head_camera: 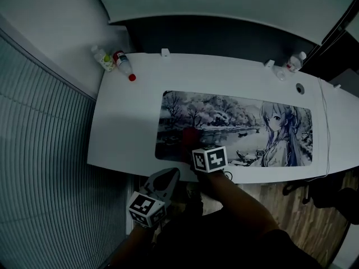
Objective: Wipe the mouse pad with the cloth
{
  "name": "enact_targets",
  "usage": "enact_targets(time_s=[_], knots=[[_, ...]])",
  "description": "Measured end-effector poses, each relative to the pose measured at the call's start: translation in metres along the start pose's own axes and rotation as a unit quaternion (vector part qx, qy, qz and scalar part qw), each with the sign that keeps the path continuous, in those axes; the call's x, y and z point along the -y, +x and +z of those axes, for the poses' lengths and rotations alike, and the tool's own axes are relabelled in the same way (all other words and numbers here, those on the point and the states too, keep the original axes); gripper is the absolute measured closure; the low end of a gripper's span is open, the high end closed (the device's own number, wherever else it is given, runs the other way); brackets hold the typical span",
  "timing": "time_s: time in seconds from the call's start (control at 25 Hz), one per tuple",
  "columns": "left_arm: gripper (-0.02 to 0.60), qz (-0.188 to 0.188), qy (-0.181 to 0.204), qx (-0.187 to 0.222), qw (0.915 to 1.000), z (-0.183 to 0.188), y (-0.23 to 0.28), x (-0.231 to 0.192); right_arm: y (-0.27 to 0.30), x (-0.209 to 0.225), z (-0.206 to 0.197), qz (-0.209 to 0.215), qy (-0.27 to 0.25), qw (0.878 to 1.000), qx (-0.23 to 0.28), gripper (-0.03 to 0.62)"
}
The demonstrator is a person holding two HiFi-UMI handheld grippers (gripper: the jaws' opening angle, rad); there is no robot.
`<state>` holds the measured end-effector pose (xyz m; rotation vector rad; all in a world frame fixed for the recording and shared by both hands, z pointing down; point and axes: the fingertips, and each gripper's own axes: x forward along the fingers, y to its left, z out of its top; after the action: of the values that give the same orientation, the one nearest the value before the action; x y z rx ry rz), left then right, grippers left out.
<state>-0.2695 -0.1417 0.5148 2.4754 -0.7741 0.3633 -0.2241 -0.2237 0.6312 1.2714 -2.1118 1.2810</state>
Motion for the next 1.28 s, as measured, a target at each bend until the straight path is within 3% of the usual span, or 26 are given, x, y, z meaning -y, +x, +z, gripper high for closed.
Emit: enact_targets(time_s=[0.6,1.28], knots=[[0.575,-0.021,0.009,-0.006,0.9997,0.004,0.008,0.008,-0.003,0.014,-0.001,-0.008,0.015,1.000,-0.009,0.487],[0.577,-0.076,0.030,-0.022,0.9964,0.008,0.059,0.080,-0.078,0.093,-0.019,-0.047,0.057,0.997,0.006,0.487]])
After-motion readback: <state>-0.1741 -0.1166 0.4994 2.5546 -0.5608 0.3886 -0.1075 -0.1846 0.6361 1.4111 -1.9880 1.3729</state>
